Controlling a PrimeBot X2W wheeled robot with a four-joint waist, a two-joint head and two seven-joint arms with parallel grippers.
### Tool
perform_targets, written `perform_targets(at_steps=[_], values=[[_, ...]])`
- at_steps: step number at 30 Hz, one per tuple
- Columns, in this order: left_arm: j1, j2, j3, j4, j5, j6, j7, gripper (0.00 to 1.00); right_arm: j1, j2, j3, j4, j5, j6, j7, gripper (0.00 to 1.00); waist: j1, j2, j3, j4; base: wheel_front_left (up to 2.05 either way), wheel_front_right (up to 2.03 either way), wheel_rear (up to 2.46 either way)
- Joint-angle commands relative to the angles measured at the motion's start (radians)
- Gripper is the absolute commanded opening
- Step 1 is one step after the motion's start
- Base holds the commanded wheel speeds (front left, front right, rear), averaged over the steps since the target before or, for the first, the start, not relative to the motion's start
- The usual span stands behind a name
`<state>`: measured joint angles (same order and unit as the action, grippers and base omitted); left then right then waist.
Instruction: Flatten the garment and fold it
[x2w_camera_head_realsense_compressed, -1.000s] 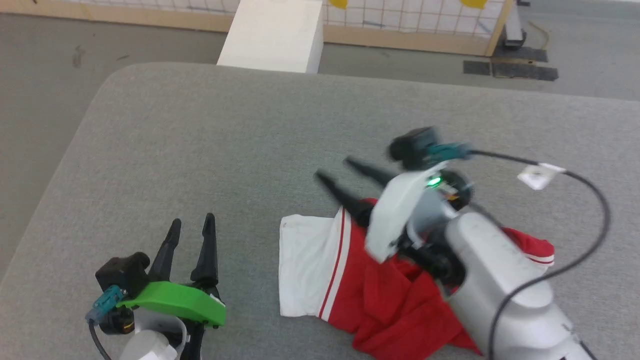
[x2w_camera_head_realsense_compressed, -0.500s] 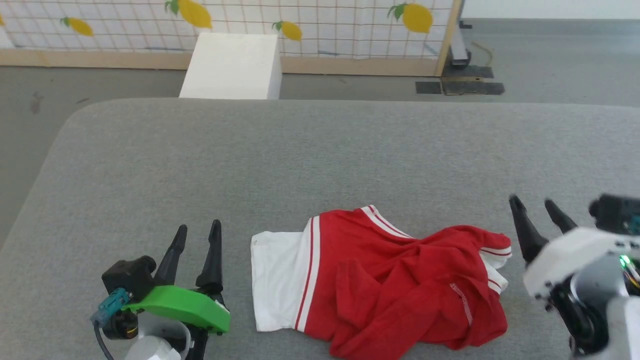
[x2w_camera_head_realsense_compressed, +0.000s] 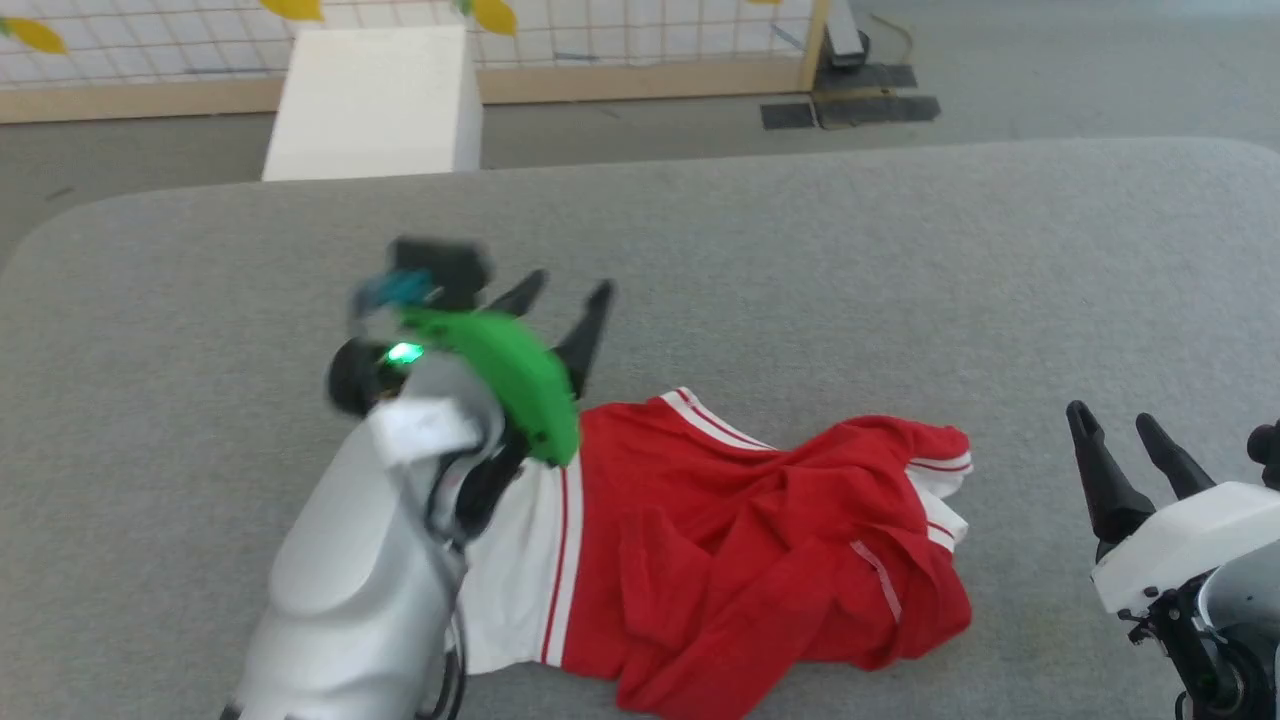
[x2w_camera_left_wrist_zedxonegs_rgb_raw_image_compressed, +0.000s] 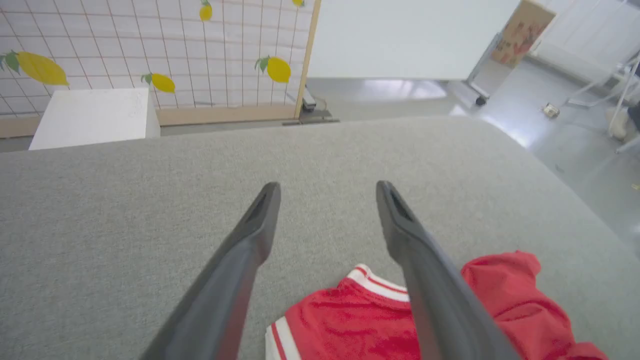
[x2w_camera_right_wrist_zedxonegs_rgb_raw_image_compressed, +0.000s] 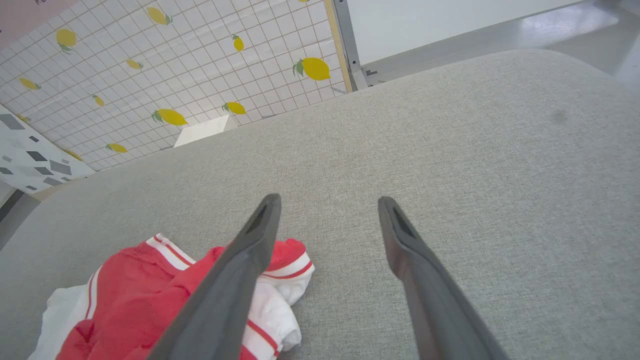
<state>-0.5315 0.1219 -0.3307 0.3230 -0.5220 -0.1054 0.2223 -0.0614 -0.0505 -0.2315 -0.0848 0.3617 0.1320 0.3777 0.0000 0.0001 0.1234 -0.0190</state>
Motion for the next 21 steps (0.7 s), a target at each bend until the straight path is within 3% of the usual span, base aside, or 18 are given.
perform_targets(at_steps=[1, 6, 10, 20, 21], values=[[-0.049, -0.007, -0.032, 0.036, 0.003, -0.007, 0.067, 1.0, -0.011, 0.0, 0.0, -0.003, 0.008, -0.001, -0.009, 1.0, 0.0, -0.0001, 0.052, -0.059, 0.0, 0.0, 0.0], [-0.201, 0.004, -0.18, 0.168, 0.027, -0.019, 0.373, 1.0, -0.013, 0.0, 0.003, 0.007, 0.016, -0.001, -0.024, 1.0, 0.0, -0.0001, 0.098, -0.118, 0.0, 0.0, 0.0], [-0.258, 0.037, -0.247, 0.23, 0.06, -0.021, 0.516, 1.0, -0.015, 0.0, 0.001, 0.014, 0.025, -0.001, -0.043, 1.0, 0.0, -0.0001, 0.13, -0.151, 0.0, 0.0, 0.0], [-0.24, 0.058, -0.342, 0.293, 0.044, -0.024, 0.633, 1.0, -0.031, 0.0, 0.005, 0.021, 0.039, -0.001, -0.072, 1.0, 0.0, -0.0001, 0.173, -0.166, 0.0, 0.0, 0.0], [-0.234, 0.054, -0.343, 0.293, 0.027, -0.025, 0.636, 0.23, -0.032, 0.0, 0.004, 0.022, 0.039, -0.001, -0.072, 1.0, 0.0, -0.0001, 0.174, -0.161, 0.0, 0.0, 0.0]])
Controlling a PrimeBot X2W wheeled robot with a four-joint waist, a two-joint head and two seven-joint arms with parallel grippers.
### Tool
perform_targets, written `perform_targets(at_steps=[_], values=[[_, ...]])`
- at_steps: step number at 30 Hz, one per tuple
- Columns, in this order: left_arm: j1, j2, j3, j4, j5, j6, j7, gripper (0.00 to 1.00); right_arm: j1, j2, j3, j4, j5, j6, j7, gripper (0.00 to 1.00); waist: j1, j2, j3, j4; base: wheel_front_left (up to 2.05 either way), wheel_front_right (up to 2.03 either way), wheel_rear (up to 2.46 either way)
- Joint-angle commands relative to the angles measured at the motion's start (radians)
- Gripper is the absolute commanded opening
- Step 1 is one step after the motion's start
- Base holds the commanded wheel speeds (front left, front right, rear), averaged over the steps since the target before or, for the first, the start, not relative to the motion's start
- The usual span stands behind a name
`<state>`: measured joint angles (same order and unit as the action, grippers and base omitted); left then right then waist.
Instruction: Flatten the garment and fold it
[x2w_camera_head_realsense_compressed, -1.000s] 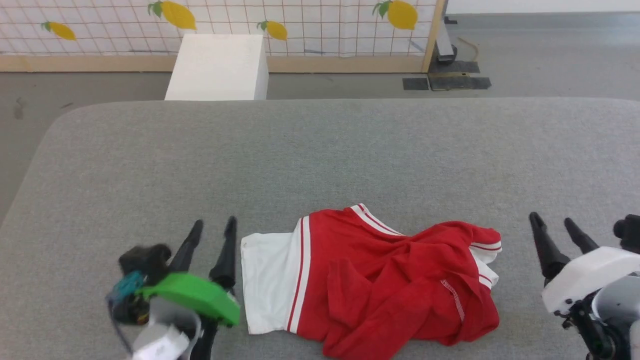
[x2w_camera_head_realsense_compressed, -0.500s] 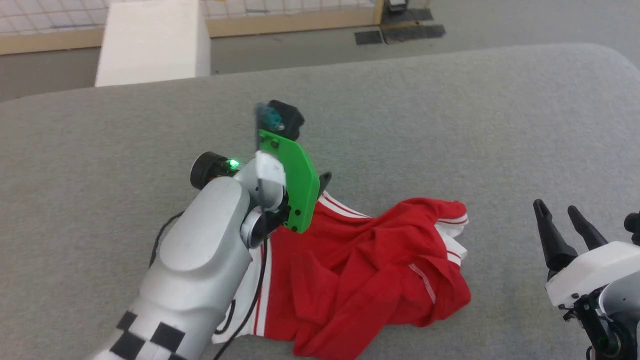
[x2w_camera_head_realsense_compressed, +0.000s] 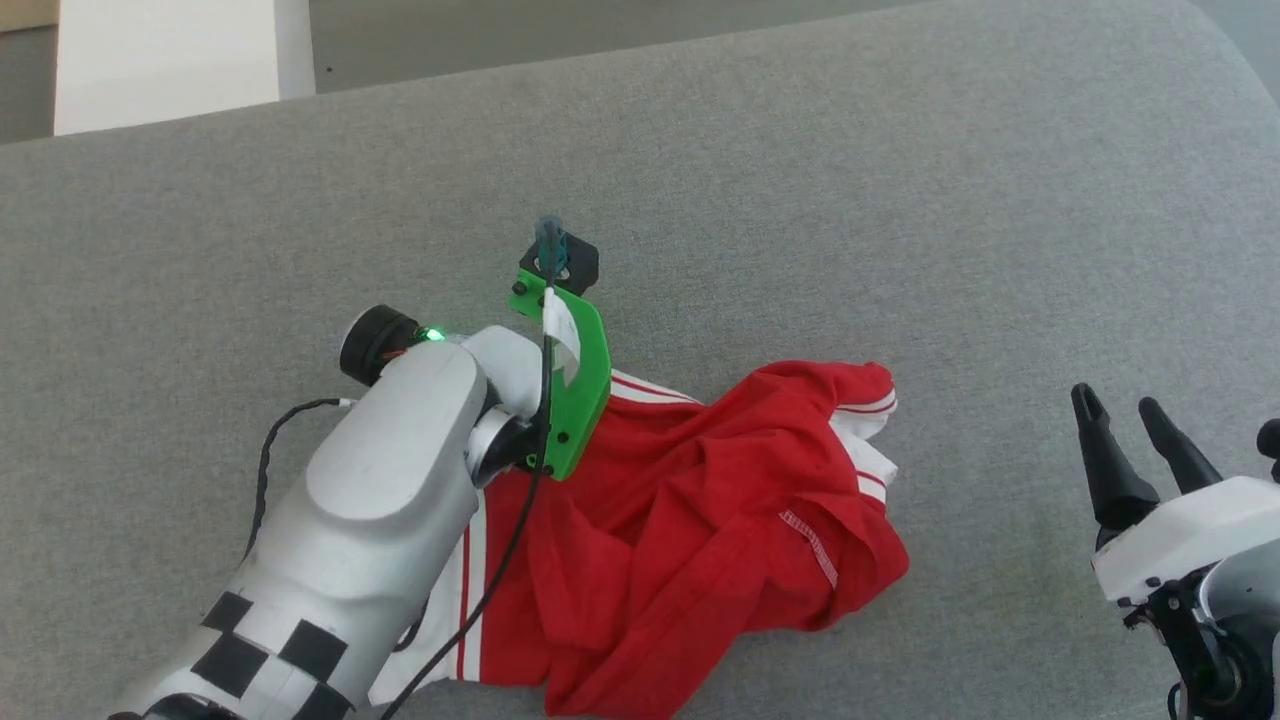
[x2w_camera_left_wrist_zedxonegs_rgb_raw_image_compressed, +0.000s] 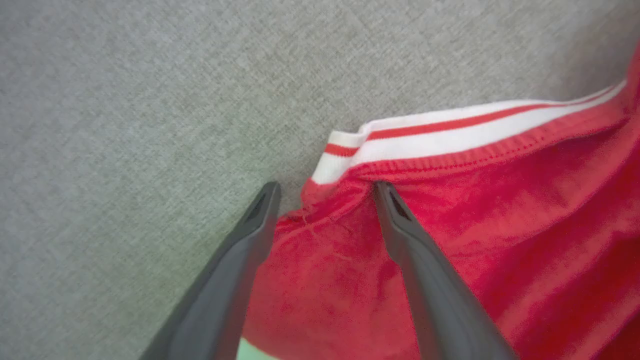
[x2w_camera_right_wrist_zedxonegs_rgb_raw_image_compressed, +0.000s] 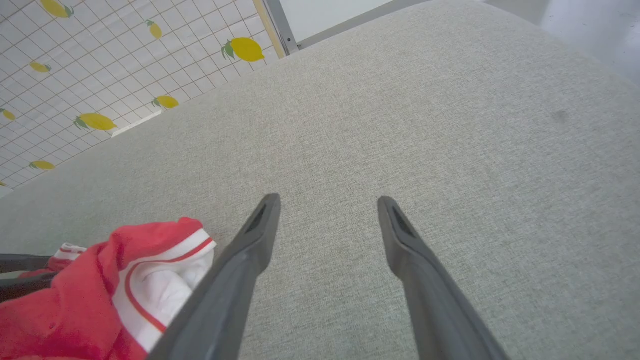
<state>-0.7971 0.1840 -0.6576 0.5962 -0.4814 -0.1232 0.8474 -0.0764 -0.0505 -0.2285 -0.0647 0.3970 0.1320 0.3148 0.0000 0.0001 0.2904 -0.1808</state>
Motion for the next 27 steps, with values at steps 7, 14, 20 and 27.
perform_targets(at_steps=[7, 14, 20, 27], values=[[0.005, -0.015, 0.096, -0.007, -0.108, 0.026, -0.113, 0.0, -0.023, 0.0, -0.001, 0.0, -0.003, -0.001, -0.006, 1.0, 0.0, -0.0001, -0.002, 0.033, 0.0, 0.0, 0.0], [-0.073, 0.069, 0.358, -0.005, -0.171, 0.187, -0.384, 0.0, -0.019, 0.0, -0.006, -0.007, -0.016, -0.001, 0.011, 1.0, 0.0, -0.0001, -0.02, 0.054, 0.0, 0.0, 0.0], [-0.006, 0.126, 0.439, 0.081, -0.196, 0.255, -0.436, 0.21, -0.008, 0.0, -0.009, -0.013, -0.023, -0.001, 0.022, 1.0, 0.0, -0.0001, -0.04, 0.079, 0.0, 0.0, 0.0], [0.028, 0.104, 0.488, 0.015, -0.25, 0.158, -0.591, 1.0, 0.0, 0.0, -0.002, -0.023, -0.037, -0.001, 0.048, 1.0, 0.0, -0.0001, -0.079, 0.123, 0.0, 0.0, 0.0]])
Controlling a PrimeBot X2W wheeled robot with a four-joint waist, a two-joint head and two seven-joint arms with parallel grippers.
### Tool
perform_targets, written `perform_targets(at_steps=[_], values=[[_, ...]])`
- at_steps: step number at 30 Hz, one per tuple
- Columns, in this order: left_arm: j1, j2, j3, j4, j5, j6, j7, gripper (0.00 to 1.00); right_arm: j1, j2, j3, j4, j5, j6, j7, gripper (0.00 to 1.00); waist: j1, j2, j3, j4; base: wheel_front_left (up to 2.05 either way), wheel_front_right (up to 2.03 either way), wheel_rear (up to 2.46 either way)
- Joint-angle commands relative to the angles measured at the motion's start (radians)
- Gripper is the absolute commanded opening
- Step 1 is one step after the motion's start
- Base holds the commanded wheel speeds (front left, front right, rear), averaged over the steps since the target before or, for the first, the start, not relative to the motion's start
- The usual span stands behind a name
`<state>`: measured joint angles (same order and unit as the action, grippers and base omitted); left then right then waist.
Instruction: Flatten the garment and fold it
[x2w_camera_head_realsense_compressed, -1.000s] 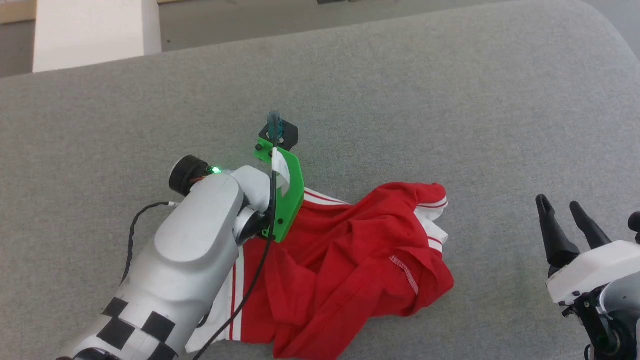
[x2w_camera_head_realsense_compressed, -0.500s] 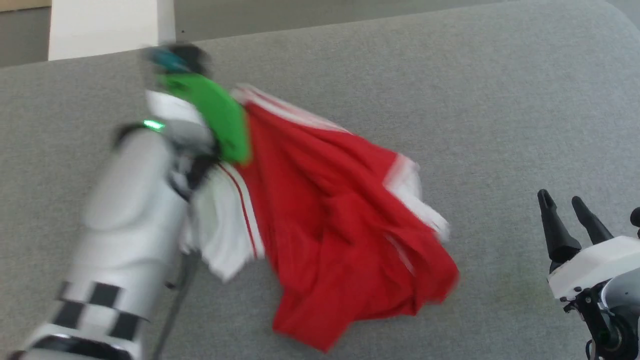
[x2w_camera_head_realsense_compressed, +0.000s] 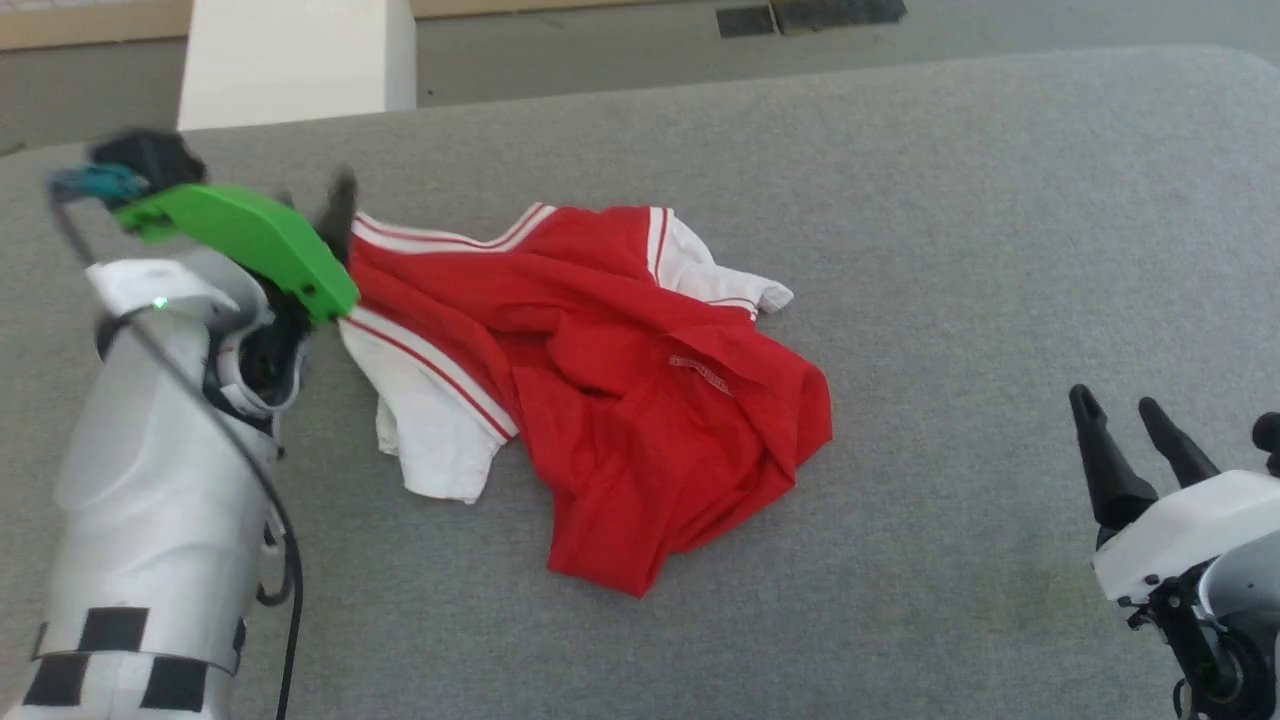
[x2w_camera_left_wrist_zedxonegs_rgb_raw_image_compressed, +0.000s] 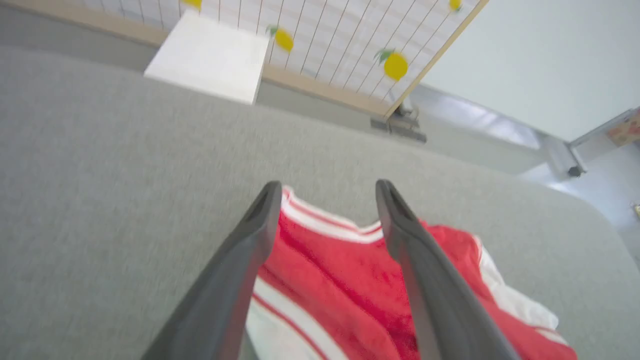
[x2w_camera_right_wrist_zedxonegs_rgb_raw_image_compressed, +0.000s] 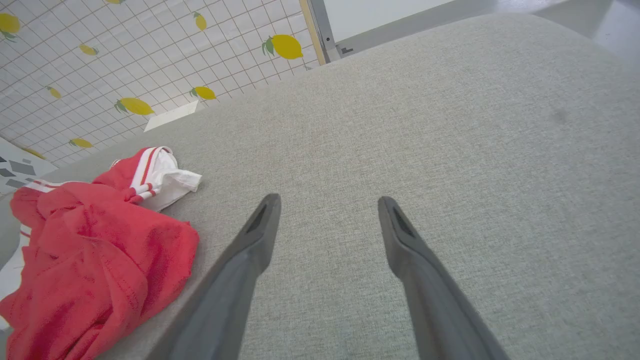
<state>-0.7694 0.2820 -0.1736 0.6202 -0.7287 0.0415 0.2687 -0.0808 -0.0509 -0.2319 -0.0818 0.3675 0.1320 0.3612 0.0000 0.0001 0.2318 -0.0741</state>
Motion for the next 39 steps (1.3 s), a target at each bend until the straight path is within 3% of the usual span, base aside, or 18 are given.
perform_targets(at_steps=[1, 3, 5, 7, 8, 9, 13, 19, 29, 37, 38, 39], values=[[0.01, 0.009, 0.017, -0.048, -0.001, -0.04, -0.092, 1.0, 0.004, 0.001, 0.007, -0.005, -0.008, -0.001, 0.005, 1.0, 0.0, -0.0001, -0.03, 0.02, 0.0, 0.0, 0.0], [0.051, 0.027, 0.019, -0.103, 0.021, -0.088, -0.199, 1.0, 0.003, 0.001, 0.018, -0.002, -0.008, -0.001, 0.013, 1.0, 0.0, -0.0001, -0.046, 0.028, 0.0, 0.0, 0.0], [0.114, 0.04, 0.026, -0.165, 0.054, -0.099, -0.316, 1.0, 0.0, 0.001, 0.03, 0.003, -0.006, -0.001, 0.018, 1.0, 0.0, -0.0001, -0.058, 0.036, 0.0, 0.0, 0.0], [0.191, 0.055, 0.022, -0.215, 0.097, -0.094, -0.405, 1.0, -0.009, 0.001, 0.048, 0.01, -0.008, -0.001, 0.029, 1.0, 0.0, -0.0001, -0.064, 0.044, 0.0, 0.0, 0.0], [0.323, 0.048, 0.032, -0.288, 0.123, -0.069, -0.487, 1.0, -0.042, 0.001, 0.092, 0.037, -0.009, -0.001, 0.07, 1.0, 0.0, -0.0001, -0.064, 0.052, 0.0, 0.0, 0.0], [0.36, 0.039, 0.045, -0.312, 0.122, -0.059, -0.501, 1.0, -0.059, 0.001, 0.112, 0.047, -0.007, -0.001, 0.084, 1.0, 0.0, -0.0001, -0.062, 0.055, 0.0, 0.0, 0.0], [0.501, 0.008, 0.079, -0.439, 0.167, -0.016, -0.527, 1.0, -0.18, 0.001, 0.187, 0.107, -0.055, -0.001, 0.16, 1.0, 0.0, -0.0001, -0.031, 0.076, 0.0, 0.0, 0.0], [0.586, -0.042, 0.106, -0.553, 0.213, 0.007, -0.53, 1.0, -0.418, 0.001, 0.306, 0.236, -0.192, -0.001, 0.323, 1.0, 0.0, -0.0001, 0.035, 0.125, 0.0, 0.0, 0.0], [0.534, -0.097, 0.117, -0.565, 0.248, -0.042, -0.53, 1.0, -0.658, 0.001, 0.361, 0.528, -0.325, -0.001, 0.456, 1.0, 0.0, -0.0001, 0.135, 0.211, 0.0, 0.0, 0.0], [0.52, -0.135, 0.139, -0.534, 0.275, -0.079, -0.53, 1.0, -0.665, 0.001, 0.451, 0.654, -0.277, -0.001, 0.504, 1.0, 0.0, -0.0001, 0.147, 0.221, 0.0, 0.0, 0.0], [0.52, -0.139, 0.143, -0.53, 0.278, -0.083, -0.53, 1.0, -0.668, 0.0, 0.442, 0.654, -0.279, -0.001, 0.492, 0.16, 0.0, -0.0001, 0.142, 0.218, 0.0, 0.0, 0.0], [0.521, -0.142, 0.146, -0.527, 0.28, -0.086, -0.53, 1.0, -0.67, -0.003, 0.434, 0.65, -0.283, -0.001, 0.476, 0.0, 0.0, -0.0001, 0.138, 0.216, 0.0, 0.0, 0.0]])
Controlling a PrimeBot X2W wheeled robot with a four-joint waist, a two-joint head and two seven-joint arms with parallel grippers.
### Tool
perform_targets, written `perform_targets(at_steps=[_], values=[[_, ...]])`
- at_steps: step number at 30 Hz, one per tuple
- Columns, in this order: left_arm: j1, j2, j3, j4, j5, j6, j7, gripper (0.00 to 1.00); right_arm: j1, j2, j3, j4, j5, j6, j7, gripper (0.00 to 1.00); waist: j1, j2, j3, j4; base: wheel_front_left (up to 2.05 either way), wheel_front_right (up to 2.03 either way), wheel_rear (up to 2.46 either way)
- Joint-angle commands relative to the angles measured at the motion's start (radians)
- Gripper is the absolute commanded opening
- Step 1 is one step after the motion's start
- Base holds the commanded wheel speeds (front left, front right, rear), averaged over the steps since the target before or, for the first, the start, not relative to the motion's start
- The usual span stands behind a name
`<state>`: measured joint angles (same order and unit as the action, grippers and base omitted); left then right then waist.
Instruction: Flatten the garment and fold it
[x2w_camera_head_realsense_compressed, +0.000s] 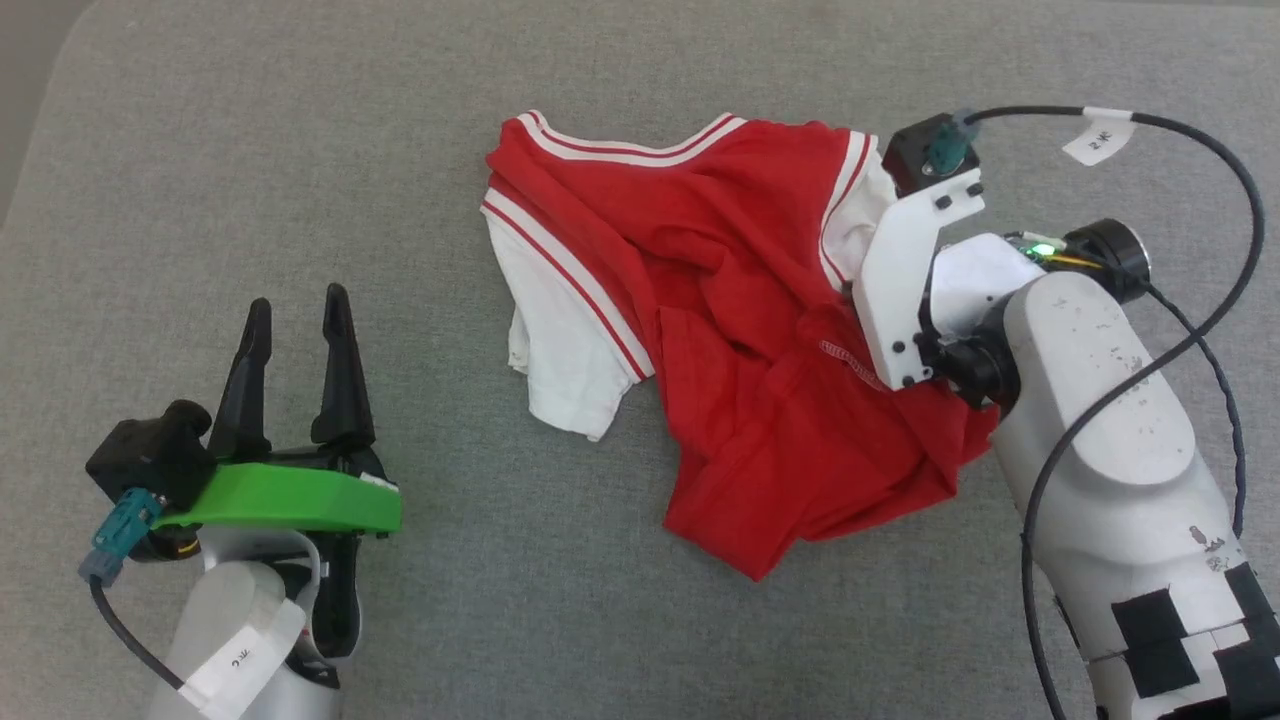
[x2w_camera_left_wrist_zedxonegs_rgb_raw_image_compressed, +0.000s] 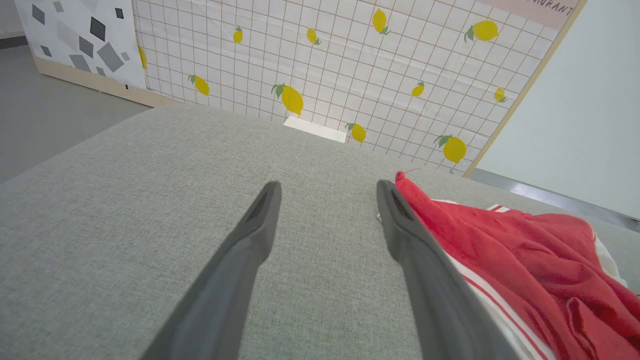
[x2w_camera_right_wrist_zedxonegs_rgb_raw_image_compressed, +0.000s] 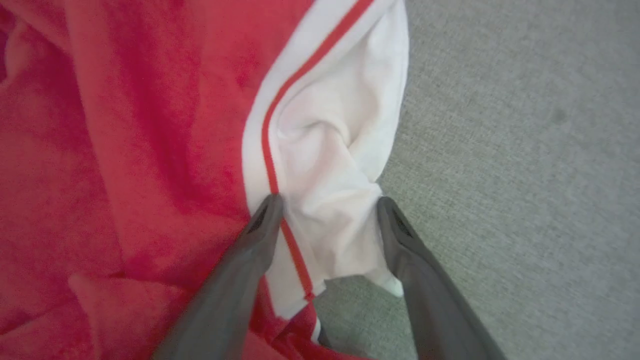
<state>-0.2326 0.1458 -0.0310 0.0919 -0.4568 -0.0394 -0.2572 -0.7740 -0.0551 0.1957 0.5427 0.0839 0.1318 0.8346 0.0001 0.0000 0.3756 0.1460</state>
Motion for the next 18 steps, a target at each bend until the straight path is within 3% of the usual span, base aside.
perform_targets(at_steps=[1, 6, 10, 15, 18], values=[[-0.014, -0.009, 0.006, 0.006, 0.011, -0.008, -0.004, 1.0, 0.022, -0.003, -0.006, 0.022, 0.002, -0.001, -0.015, 0.0, -0.0001, 0.0, -0.015, -0.006, 0.0, 0.0, 0.0], [-0.004, -0.023, 0.013, 0.021, 0.021, -0.019, -0.004, 1.0, 0.014, -0.054, -0.11, -0.057, -0.009, -0.001, -0.103, 0.0, -0.0001, 0.0, -0.053, -0.017, 0.0, 0.0, 0.0], [0.005, -0.032, 0.014, 0.027, 0.027, -0.025, -0.004, 1.0, 0.045, -0.158, -0.204, -0.165, -0.079, -0.001, -0.125, 0.0, -0.0001, 0.0, -0.083, -0.017, 0.0, 0.0, 0.0], [0.019, -0.035, 0.016, 0.031, 0.03, -0.031, -0.004, 1.0, 0.186, -0.259, -0.303, -0.259, -0.149, -0.001, -0.037, 0.0, -0.0001, 0.0, -0.104, -0.01, 0.0, 0.0, 0.0], [0.033, -0.036, 0.021, 0.032, 0.03, -0.032, -0.004, 1.0, 0.295, -0.26, -0.307, -0.279, -0.131, -0.001, 0.024, 0.0, -0.0001, 0.0, -0.111, -0.01, 0.0, 0.0, 0.0]])
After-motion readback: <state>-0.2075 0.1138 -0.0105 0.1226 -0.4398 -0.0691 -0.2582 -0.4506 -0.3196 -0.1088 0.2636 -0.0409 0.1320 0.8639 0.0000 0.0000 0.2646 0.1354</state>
